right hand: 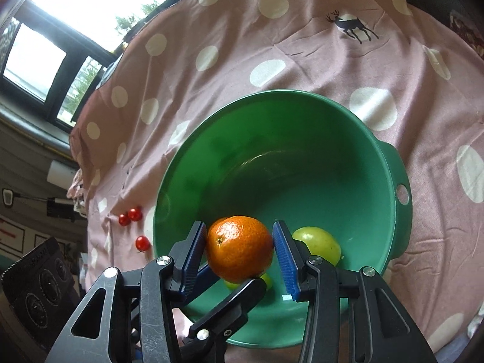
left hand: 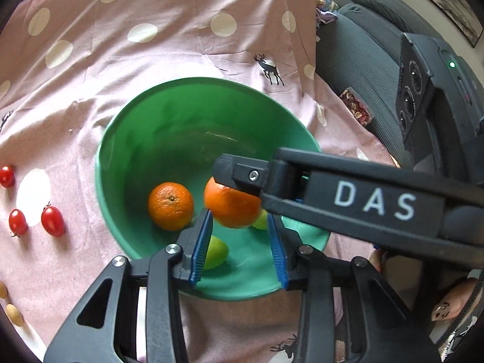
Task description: Organize fruits
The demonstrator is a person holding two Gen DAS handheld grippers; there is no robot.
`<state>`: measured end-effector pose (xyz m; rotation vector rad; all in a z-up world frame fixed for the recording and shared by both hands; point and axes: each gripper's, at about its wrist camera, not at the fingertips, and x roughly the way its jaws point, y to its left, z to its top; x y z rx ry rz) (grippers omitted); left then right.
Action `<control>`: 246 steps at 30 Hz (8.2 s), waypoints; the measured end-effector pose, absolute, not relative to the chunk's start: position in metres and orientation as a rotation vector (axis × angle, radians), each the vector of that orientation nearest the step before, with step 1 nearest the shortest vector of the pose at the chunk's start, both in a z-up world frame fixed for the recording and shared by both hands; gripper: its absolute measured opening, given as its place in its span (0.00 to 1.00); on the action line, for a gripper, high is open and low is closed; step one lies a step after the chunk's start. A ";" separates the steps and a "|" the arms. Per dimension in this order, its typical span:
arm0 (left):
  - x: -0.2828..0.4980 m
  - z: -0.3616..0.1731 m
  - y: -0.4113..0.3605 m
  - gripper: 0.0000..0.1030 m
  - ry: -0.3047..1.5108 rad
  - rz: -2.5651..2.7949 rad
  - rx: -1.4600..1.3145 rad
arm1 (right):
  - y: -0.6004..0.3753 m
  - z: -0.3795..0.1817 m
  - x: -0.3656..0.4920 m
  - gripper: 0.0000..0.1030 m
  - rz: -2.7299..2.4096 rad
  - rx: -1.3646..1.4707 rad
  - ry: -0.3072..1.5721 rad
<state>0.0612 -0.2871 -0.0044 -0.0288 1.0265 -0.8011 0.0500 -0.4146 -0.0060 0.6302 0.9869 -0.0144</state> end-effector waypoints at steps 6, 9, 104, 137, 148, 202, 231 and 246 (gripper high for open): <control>0.052 0.014 -0.256 0.41 0.957 -0.771 -0.054 | -0.413 0.009 0.043 0.59 -0.036 0.586 0.917; 0.047 0.020 -0.226 0.48 0.925 -0.722 -0.086 | -0.407 0.023 0.039 0.59 -0.053 0.533 0.860; 0.069 0.047 -0.211 0.05 0.826 -0.721 -0.189 | -0.388 0.043 0.036 0.27 0.043 0.515 0.778; 0.072 -0.044 -0.040 0.47 1.012 -0.006 -0.207 | -0.427 0.015 0.043 0.27 -0.054 0.583 0.846; 0.079 -0.063 -0.036 0.28 1.021 0.002 -0.228 | -0.431 0.014 0.042 0.27 -0.057 0.591 0.841; 0.103 -0.011 -0.075 0.54 0.908 -0.151 -0.280 | -0.302 0.035 0.073 0.42 0.210 0.340 0.832; 0.127 -0.042 -0.076 0.51 0.968 -0.249 -0.296 | -0.253 -0.014 0.110 0.28 0.191 0.283 0.968; 0.138 -0.064 -0.113 0.25 1.006 -0.258 -0.210 | -0.322 0.037 0.073 0.28 0.122 0.440 0.789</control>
